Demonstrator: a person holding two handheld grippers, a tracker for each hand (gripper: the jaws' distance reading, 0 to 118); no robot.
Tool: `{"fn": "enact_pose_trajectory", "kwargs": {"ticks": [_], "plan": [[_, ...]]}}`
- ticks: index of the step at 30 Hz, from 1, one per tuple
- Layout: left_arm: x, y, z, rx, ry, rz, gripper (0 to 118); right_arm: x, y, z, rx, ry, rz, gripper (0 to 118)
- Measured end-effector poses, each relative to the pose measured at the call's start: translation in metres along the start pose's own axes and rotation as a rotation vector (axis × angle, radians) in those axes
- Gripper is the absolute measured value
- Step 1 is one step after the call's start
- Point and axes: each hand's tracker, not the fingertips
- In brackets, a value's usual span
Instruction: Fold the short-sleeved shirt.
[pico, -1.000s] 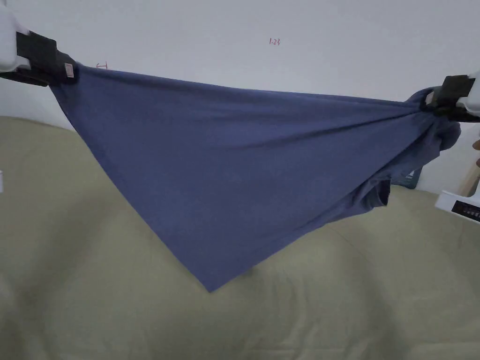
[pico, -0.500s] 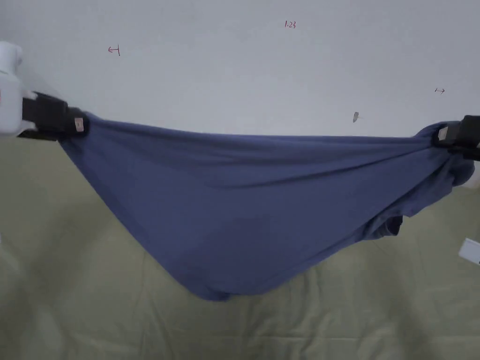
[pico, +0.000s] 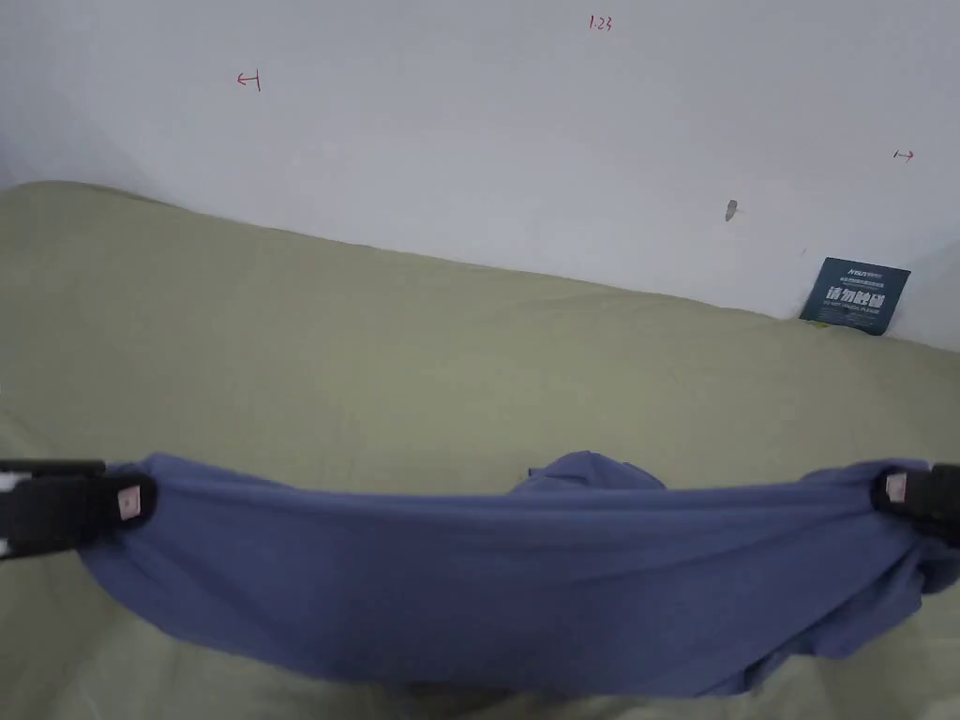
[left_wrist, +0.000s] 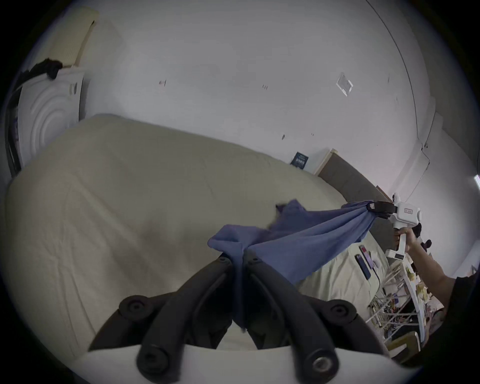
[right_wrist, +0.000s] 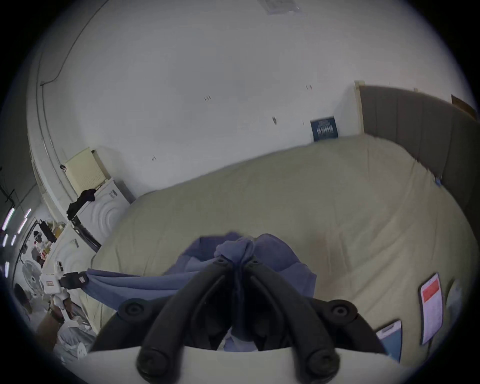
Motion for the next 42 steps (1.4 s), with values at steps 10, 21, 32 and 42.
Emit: {"fn": "enact_pose_trajectory", "kwargs": {"ticks": [10,21,32,42], "plan": [[-0.003,-0.093,0.033,-0.170,-0.033,0.084,4,0.026,-0.088,0.042,-0.179,-0.042,-0.057,8],[0.000,-0.151,0.041,-0.271,-0.053,0.163,4,0.038,-0.155,0.077,-0.262,-0.157,-0.152,8],[0.017,-0.159,0.069,-0.156,-0.040,0.296,118,-0.006,-0.145,0.103,-0.158,-0.172,-0.004,94],[0.159,-0.061,0.074,0.123,0.201,-0.152,118,-0.111,-0.097,0.114,0.054,-0.224,0.241,94]]}}
